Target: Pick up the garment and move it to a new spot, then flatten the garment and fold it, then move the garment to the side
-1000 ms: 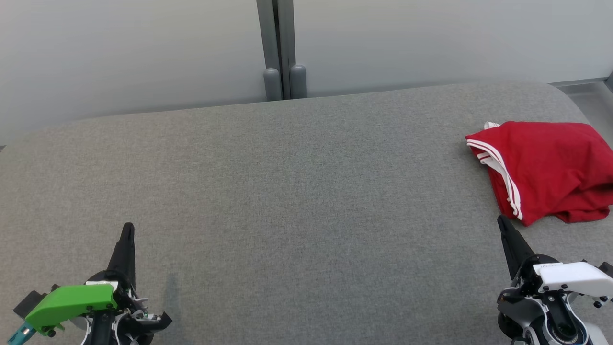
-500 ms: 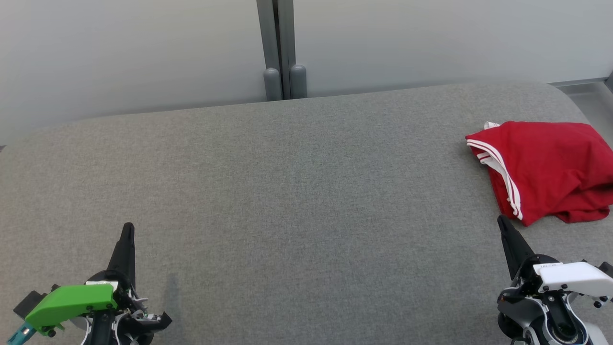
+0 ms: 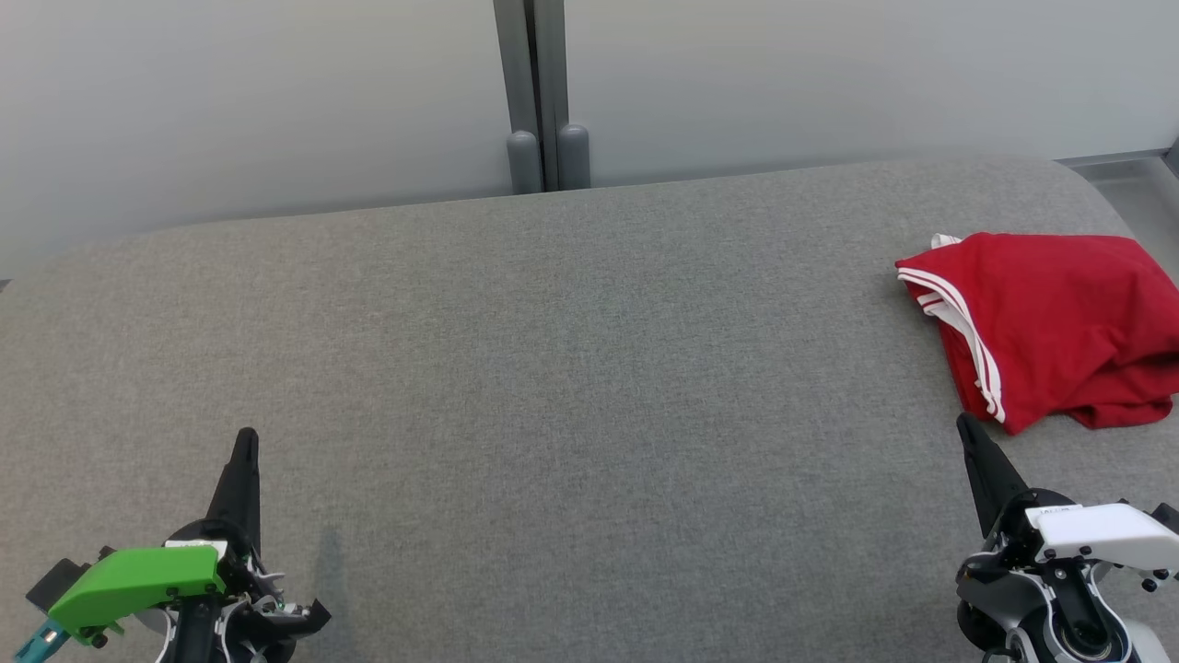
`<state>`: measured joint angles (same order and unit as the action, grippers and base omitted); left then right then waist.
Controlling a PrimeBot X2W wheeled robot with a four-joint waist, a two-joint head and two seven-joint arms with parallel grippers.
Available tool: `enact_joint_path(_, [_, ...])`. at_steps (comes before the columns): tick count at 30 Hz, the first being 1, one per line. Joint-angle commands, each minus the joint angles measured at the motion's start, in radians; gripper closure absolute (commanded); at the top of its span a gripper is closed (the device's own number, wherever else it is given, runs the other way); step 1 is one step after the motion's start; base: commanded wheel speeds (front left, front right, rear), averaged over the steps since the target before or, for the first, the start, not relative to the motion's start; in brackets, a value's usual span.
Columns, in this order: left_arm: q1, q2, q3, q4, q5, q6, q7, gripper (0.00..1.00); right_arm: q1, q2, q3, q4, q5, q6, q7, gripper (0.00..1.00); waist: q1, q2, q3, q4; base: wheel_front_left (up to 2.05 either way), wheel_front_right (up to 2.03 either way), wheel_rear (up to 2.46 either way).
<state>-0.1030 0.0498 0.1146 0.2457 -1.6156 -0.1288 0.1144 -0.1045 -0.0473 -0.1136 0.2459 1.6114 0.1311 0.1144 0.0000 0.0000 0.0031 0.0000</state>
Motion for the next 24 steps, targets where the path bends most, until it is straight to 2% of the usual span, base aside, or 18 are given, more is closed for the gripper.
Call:
enact_joint_path(1, [-0.012, 0.002, 0.003, -0.002, 0.007, -0.004, 0.004, 1.0, -0.007, -0.006, -0.001, -0.004, 0.003, -0.001, 0.003, 1.0, 0.0, 0.0, 0.0, 0.0, 0.0, 0.0, 0.0])
enact_joint_path(24, [-0.012, 0.002, 0.003, -0.002, 0.007, -0.004, 0.004, 1.0, -0.007, -0.006, -0.001, -0.004, 0.003, -0.001, 0.003, 1.0, 0.0, 0.0, 0.0, 0.0, 0.0, 0.0, 0.0])
